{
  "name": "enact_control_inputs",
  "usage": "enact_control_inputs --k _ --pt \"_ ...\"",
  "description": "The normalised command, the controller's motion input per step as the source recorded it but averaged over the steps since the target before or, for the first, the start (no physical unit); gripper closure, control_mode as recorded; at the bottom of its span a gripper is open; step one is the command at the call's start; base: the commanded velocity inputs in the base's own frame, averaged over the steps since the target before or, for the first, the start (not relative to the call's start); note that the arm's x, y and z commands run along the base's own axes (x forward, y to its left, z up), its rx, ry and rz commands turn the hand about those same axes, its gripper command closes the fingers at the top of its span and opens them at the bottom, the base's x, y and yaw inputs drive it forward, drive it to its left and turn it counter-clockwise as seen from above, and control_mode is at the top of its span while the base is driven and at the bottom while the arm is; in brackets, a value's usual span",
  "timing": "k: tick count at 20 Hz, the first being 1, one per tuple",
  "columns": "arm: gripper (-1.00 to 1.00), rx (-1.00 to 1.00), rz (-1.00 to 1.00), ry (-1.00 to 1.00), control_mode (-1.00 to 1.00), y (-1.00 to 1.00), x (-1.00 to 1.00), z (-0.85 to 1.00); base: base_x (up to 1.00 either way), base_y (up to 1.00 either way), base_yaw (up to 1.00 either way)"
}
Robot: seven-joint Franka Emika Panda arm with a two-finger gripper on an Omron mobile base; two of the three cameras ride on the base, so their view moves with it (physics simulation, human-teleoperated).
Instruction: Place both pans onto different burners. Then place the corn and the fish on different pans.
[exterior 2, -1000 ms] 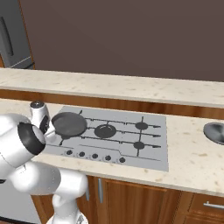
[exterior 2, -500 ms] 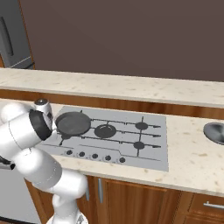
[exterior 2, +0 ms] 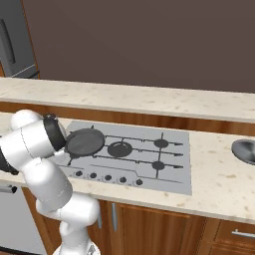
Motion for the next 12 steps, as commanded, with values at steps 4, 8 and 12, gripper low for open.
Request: enact_control_inputs --k 4,8,12 --pt "1.00 0.00 0.00 0.11 -1.00 0.14 0.00 -0.02 0.00 0.00 0.00" --pt "1.00 0.00 0.00 0.13 -1.00 0.26 0.00 0.00 0.00 0.00 0.00" --pt "1.00 0.00 0.00 0.12 -1.00 0.26 0.00 0.00 0.00 0.00 0.00"
